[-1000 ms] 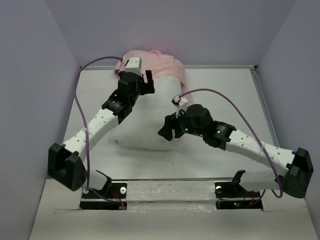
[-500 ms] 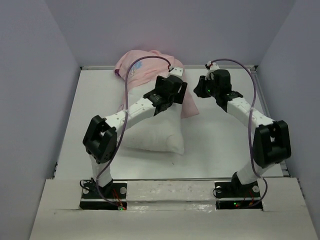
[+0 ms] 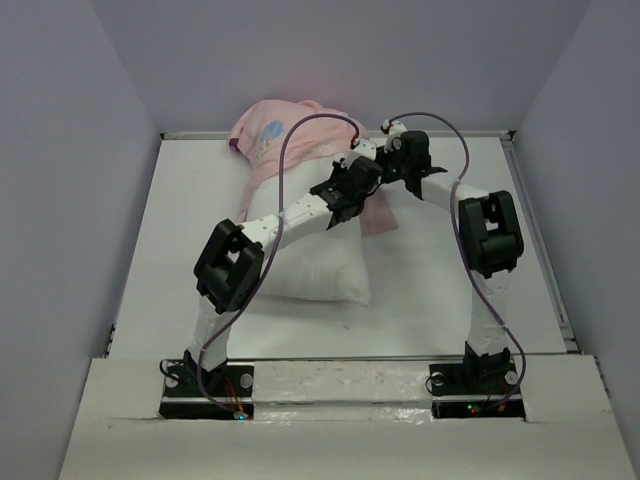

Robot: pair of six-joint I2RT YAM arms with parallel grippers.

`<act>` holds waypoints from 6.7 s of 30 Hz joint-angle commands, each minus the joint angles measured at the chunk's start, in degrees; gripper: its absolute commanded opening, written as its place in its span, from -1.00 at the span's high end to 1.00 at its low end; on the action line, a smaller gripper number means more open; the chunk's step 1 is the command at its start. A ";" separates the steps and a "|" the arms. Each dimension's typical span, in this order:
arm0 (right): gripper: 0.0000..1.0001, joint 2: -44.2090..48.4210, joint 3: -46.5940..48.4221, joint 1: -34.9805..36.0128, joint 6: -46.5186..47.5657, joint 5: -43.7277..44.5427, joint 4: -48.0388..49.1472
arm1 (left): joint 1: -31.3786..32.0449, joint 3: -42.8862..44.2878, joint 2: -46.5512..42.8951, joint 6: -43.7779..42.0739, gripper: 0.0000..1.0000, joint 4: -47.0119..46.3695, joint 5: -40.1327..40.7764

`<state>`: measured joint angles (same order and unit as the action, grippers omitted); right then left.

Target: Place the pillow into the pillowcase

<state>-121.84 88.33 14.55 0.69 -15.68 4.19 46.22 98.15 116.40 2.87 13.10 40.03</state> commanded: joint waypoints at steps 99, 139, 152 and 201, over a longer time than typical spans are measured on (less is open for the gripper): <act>1.00 47.38 -18.62 37.68 -9.03 -1.74 -12.36 | -0.43 -63.43 -31.30 43.27 1.00 -79.47 -25.79; 1.00 31.52 -4.96 23.42 -16.50 -4.59 -11.21 | -0.75 -71.08 -73.05 34.30 1.00 -50.90 -24.69; 1.00 37.11 10.12 30.77 -11.40 3.83 -21.50 | 21.98 -67.28 -73.86 21.55 1.00 -52.99 -2.69; -0.38 53.29 -22.60 19.97 -15.02 3.02 -21.85 | 19.36 -56.33 -64.32 21.55 -0.98 -48.82 -8.30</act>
<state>-69.04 59.83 30.00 -15.33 -14.87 -17.80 68.97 33.50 64.84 25.08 -47.90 31.99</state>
